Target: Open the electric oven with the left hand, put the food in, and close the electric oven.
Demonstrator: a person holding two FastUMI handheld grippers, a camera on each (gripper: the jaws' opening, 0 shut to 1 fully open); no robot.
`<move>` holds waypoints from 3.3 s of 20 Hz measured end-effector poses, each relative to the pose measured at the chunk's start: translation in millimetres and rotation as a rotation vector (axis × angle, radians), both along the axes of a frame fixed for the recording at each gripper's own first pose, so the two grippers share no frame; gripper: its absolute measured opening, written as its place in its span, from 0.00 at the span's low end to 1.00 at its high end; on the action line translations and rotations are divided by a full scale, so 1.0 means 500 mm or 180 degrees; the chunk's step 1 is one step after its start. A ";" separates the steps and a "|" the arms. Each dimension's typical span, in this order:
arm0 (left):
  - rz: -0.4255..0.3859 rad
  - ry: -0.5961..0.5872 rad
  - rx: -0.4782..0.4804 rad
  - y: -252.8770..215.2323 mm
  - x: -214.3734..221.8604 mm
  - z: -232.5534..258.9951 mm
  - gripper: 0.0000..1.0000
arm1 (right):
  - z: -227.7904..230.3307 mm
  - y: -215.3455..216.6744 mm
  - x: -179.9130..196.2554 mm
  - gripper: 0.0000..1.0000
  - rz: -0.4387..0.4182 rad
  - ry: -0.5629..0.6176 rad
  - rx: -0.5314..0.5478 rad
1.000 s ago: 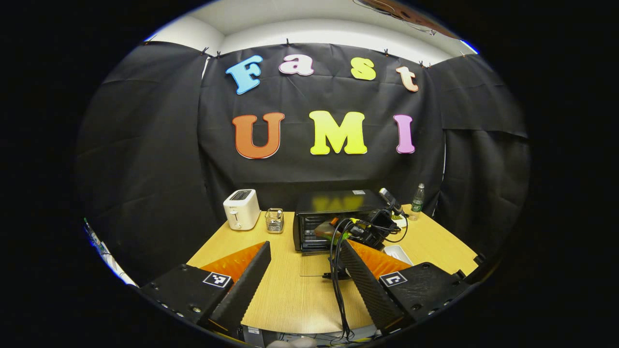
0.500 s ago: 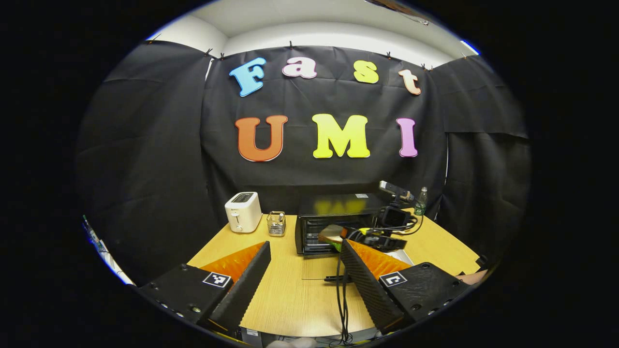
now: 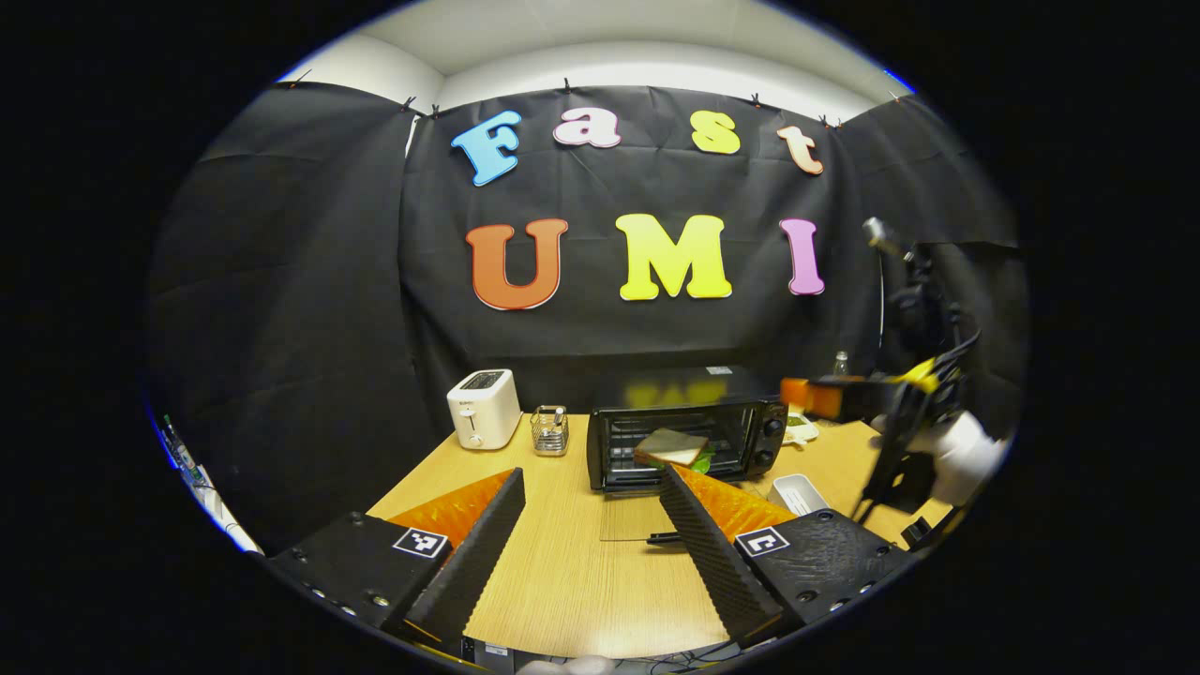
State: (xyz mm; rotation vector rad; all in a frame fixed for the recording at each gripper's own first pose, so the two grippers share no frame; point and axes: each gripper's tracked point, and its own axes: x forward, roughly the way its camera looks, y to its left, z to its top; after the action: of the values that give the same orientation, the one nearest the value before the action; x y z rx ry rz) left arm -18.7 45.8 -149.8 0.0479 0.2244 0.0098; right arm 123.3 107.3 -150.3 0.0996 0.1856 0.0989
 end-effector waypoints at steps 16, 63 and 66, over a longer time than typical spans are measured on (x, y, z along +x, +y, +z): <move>-0.0296 0.0665 -0.0015 -0.195 0.075 -0.313 0.96 | 0.200 -0.300 -0.242 0.95 -0.0351 -0.0204 -0.0225; -0.0303 0.0552 -0.0125 -0.231 0.309 -0.259 0.96 | 0.146 -0.368 -0.165 0.96 -0.0293 0.0139 -0.0119; -0.0342 0.0464 -0.0058 -0.231 0.352 -0.224 0.98 | 0.151 -0.371 -0.157 0.95 -0.0312 0.0111 -0.0079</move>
State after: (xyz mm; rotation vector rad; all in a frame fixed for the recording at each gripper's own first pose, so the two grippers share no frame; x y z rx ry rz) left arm 157.3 -70.0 -261.9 0.0424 0.3674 -0.1030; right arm 44.8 -78.4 -75.0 0.0855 0.2165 -0.0027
